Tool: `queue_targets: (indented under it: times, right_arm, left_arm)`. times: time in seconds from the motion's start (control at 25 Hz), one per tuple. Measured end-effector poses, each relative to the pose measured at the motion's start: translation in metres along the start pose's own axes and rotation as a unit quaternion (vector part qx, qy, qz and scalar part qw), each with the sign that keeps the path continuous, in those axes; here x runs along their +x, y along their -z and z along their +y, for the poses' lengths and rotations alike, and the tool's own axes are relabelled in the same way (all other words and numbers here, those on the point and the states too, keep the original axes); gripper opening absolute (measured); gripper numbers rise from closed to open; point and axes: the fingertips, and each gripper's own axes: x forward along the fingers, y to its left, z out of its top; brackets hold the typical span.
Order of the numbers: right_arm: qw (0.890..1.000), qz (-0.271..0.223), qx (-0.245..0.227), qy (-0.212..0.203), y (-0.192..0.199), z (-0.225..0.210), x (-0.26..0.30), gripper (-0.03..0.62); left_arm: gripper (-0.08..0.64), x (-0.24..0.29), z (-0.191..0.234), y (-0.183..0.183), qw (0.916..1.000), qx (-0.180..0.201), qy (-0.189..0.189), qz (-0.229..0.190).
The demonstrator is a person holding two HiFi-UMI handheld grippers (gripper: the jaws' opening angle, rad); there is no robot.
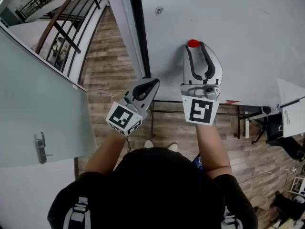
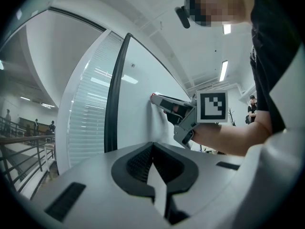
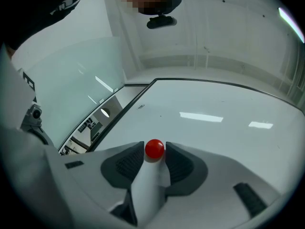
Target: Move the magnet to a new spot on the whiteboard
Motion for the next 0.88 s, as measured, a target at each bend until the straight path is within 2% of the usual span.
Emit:
queue_targets:
  times: [0.48, 0.88]
  right_arm:
    - [1.0, -0.008, -0.016, 0.007, 0.0, 0.0012, 0.0004, 0.11]
    - [1.0, -0.001, -0.006, 0.005, 0.0017, 0.0002, -0.0003, 0.115]
  left_arm:
    - [0.005, 0.001, 0.0011, 0.0017, 1.0, -0.002, -0.003, 0.001]
    - [0.005, -0.0032, 0.0036, 0.0029, 1.0, -0.003, -0.009, 0.002]
